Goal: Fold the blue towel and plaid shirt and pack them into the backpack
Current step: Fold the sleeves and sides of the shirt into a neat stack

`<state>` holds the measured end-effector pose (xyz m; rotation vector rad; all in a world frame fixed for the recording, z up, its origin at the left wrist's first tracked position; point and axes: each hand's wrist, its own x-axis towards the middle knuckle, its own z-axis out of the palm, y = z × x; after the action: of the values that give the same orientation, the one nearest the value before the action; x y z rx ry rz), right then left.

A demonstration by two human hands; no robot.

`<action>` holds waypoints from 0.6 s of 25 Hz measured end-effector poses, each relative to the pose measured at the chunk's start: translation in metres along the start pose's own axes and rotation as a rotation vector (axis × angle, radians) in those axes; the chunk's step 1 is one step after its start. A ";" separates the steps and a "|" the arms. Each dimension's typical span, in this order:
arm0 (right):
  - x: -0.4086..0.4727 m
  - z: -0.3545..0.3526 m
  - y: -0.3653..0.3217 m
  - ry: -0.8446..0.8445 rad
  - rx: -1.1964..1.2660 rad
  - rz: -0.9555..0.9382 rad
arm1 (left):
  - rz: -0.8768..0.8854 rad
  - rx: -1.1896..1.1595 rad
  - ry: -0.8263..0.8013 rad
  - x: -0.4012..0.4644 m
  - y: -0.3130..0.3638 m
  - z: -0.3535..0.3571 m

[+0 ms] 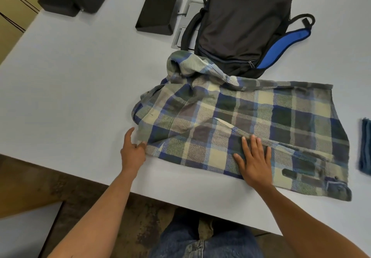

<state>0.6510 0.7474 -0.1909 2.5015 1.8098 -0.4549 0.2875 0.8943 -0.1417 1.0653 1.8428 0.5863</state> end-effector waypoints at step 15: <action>-0.047 -0.011 0.089 0.026 0.112 0.300 | 1.095 0.665 -0.130 -0.055 0.028 0.096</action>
<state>0.7233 0.6770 -0.1824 2.8020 1.4153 -0.5232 0.3958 0.8582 -0.1411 2.5240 1.2131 0.4663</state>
